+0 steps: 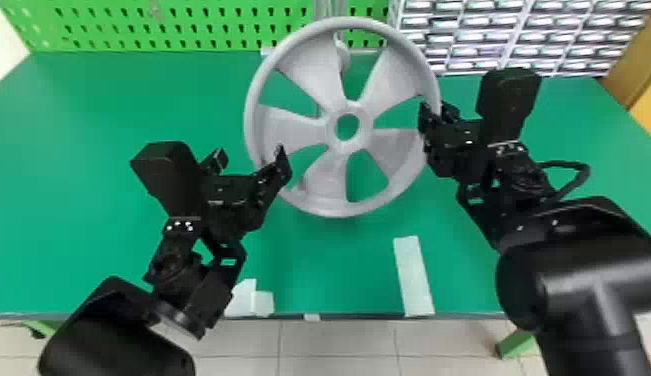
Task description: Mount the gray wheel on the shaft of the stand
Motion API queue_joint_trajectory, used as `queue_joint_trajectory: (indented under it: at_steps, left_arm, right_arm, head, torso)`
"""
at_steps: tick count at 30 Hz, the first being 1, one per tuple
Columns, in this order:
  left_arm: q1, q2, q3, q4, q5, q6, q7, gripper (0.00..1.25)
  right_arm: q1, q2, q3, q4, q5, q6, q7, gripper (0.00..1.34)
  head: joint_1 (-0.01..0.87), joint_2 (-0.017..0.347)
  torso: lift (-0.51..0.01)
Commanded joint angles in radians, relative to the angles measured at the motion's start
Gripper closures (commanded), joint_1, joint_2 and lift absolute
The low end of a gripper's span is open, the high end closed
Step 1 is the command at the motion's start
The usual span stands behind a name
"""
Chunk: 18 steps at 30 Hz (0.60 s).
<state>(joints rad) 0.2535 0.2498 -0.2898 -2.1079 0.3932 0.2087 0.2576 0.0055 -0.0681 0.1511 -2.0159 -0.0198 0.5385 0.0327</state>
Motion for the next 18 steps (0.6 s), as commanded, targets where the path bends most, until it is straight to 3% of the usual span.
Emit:
queue_joint_trajectory:
  at_steps: [1,18]
  left_arm:
    - [-0.008,0.002,0.001,0.034,0.026,0.000,-0.008,0.28]
    - [-0.022,0.000,-0.006,0.118,0.104,-0.063,-0.008,0.29]
  right_arm:
    - [-0.012,0.001,0.008,0.009,-0.006,-0.022,-0.002,1.19]
    - [-0.009,-0.002,0.028,0.016,-0.034,-0.103,-0.025,1.19]
  head:
    - [0.865,0.052]
    - [0.865,0.052]
  torso:
    - [-0.101]
    - [-0.101]
